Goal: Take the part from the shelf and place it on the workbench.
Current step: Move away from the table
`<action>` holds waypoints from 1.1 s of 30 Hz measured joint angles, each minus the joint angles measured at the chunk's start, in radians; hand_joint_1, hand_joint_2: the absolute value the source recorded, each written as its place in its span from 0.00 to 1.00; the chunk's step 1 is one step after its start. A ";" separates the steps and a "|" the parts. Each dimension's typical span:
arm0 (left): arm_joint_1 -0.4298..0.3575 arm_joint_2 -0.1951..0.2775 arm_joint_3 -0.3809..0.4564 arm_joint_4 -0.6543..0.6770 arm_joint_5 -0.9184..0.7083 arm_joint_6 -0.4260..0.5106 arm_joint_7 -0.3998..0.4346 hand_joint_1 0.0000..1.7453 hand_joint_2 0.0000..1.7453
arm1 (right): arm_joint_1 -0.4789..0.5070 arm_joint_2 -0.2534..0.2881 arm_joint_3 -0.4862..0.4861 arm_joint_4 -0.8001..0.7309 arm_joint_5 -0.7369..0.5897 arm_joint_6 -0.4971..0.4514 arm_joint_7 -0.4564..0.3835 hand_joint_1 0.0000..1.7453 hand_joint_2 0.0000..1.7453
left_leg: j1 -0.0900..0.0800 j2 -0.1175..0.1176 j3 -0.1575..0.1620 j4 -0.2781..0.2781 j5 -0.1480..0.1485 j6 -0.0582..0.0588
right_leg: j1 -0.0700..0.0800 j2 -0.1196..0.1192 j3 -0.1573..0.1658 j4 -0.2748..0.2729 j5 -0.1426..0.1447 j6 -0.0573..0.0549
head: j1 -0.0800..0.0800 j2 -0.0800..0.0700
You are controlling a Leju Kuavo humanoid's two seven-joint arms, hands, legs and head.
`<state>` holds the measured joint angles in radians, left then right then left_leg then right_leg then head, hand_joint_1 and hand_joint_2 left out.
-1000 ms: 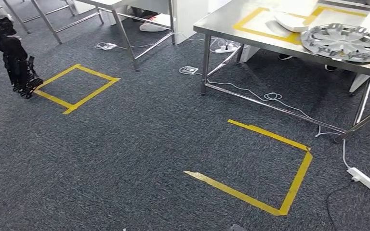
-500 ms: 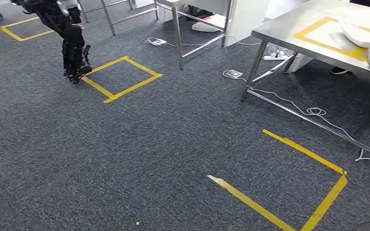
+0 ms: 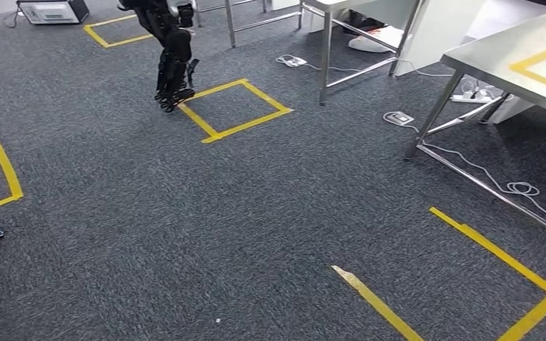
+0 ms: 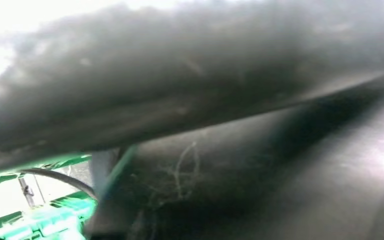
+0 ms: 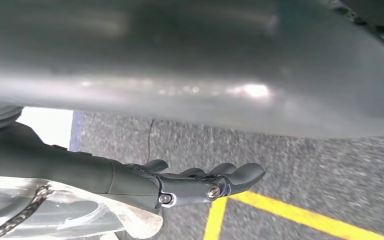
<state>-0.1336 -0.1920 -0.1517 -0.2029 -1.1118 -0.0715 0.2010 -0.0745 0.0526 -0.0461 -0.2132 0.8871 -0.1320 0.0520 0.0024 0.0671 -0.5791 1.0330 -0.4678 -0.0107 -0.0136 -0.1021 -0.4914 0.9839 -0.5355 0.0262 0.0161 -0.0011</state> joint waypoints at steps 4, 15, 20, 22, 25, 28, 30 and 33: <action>0.003 -0.001 -0.004 0.000 -0.003 -0.001 -0.001 0.00 0.00 | -0.008 0.000 0.004 0.000 0.000 0.001 0.000 0.00 0.00 | -0.004 -0.026 0.004 -0.021 -0.006 0.031 | -0.001 -0.011 0.009 0.006 -0.021 0.023 | 0.005 0.000; -0.003 -0.006 -0.012 0.000 -0.009 -0.002 -0.001 0.00 0.00 | -0.006 -0.001 0.008 0.000 0.001 0.006 0.001 0.00 0.00 | -0.009 -0.177 0.010 -0.020 -0.007 0.043 | -0.006 0.179 -0.068 0.047 0.028 0.004 | 0.012 0.000; -0.001 -0.006 -0.014 0.000 -0.010 -0.002 -0.002 0.00 0.00 | -0.011 -0.001 0.011 0.000 0.001 0.007 0.003 0.00 0.00 | -0.003 -0.179 -0.013 0.005 -0.019 0.013 | -0.005 0.148 -0.040 0.006 0.033 -0.012 | 0.008 0.000; -0.003 -0.005 -0.014 0.000 -0.010 -0.002 -0.002 0.00 0.00 | -0.009 0.000 0.012 0.000 0.000 0.006 0.004 0.00 0.00 | -0.004 -0.115 -0.058 0.103 -0.074 0.004 | -0.004 0.117 -0.032 -0.001 0.034 -0.020 | 0.003 0.000; -0.005 -0.004 -0.014 0.000 -0.011 -0.002 -0.002 0.00 0.00 | -0.007 0.000 0.012 0.000 0.000 0.006 0.005 0.00 0.00 | 0.003 -0.080 -0.134 0.259 -0.128 -0.009 | -0.001 0.069 -0.028 -0.001 0.027 -0.024 | 0.000 0.000; -0.004 -0.001 -0.014 0.000 -0.011 -0.002 -0.001 0.00 0.00 | -0.007 0.001 0.013 0.000 0.002 0.006 0.008 0.00 0.00 | 0.007 -0.048 -0.065 0.126 -0.042 -0.011 | 0.000 0.030 -0.016 -0.001 0.018 -0.017 | 0.000 0.000; -0.005 -0.002 -0.014 0.000 -0.012 -0.002 -0.001 0.00 0.00 | -0.008 0.002 0.014 0.000 0.003 0.004 0.010 0.00 0.00 | 0.000 -0.008 -0.007 0.010 -0.005 -0.002 | 0.005 0.009 -0.009 0.001 0.010 -0.007 | 0.000 0.000; -0.002 -0.002 -0.014 0.000 -0.012 -0.002 -0.002 0.00 0.00 | -0.011 0.002 0.016 -0.001 0.004 0.003 0.011 0.00 0.00 | -0.008 -0.012 0.003 -0.020 -0.006 0.018 | 0.009 -0.022 -0.001 -0.001 0.001 0.009 | 0.002 0.000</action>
<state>-0.1357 -0.1936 -0.1659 -0.2029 -1.1242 -0.0737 0.1995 -0.0856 0.0544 -0.0305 -0.2138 0.8907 -0.1293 0.0630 -0.0059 0.0548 -0.5765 1.0130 -0.4739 0.0077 -0.0049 -0.1236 -0.4924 0.9831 -0.5343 0.0353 0.0180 -0.0011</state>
